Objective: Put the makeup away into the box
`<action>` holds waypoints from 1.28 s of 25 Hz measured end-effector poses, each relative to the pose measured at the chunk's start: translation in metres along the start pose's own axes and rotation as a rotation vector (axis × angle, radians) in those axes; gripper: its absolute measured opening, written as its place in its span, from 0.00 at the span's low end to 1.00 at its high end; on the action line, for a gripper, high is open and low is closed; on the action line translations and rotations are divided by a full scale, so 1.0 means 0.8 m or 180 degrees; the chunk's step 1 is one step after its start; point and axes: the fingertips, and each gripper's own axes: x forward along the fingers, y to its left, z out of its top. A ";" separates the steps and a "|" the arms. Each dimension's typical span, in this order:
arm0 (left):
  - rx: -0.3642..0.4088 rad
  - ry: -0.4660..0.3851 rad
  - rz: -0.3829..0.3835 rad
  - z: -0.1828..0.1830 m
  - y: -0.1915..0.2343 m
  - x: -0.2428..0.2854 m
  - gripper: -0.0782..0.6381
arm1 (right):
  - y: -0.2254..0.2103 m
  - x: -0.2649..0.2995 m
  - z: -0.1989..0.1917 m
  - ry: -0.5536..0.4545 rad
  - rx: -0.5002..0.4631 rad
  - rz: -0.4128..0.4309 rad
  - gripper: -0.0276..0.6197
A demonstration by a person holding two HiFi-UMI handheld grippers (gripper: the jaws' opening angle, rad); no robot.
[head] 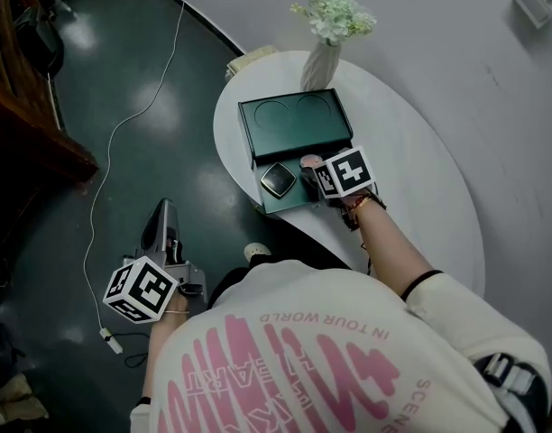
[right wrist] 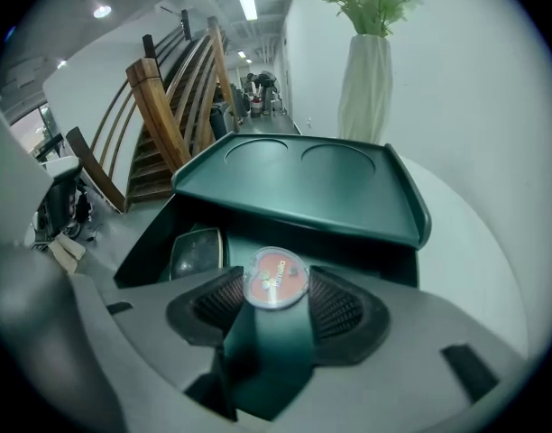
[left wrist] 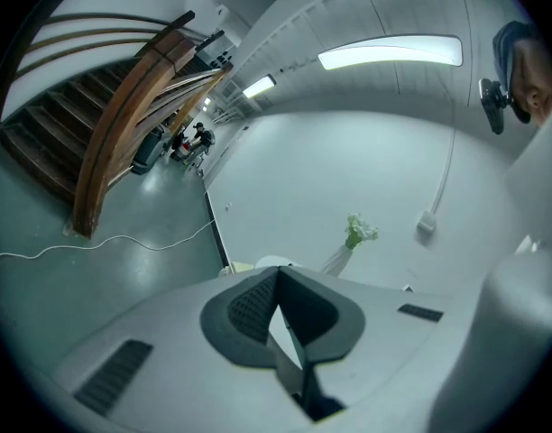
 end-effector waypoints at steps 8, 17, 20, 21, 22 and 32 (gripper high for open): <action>-0.0008 -0.0026 0.0028 -0.002 -0.001 -0.006 0.11 | 0.006 0.004 -0.007 0.0130 -0.0215 0.0002 0.40; 0.0014 -0.0043 0.0079 -0.004 -0.001 -0.013 0.11 | 0.011 0.010 -0.015 0.0313 -0.0335 0.0060 0.40; 0.0017 -0.0042 0.0084 -0.005 -0.001 -0.013 0.11 | 0.013 0.013 -0.017 0.0372 -0.0378 0.0075 0.41; 0.0014 -0.0042 0.0085 -0.006 0.000 -0.013 0.11 | 0.014 0.014 -0.018 0.0392 -0.0390 0.0077 0.41; 0.0011 -0.0042 0.0084 -0.006 0.000 -0.013 0.11 | 0.014 0.015 -0.020 0.0409 -0.0400 0.0078 0.41; 0.0025 -0.0026 0.0067 -0.006 -0.005 -0.005 0.11 | 0.021 0.019 -0.019 0.0429 -0.0497 0.0144 0.41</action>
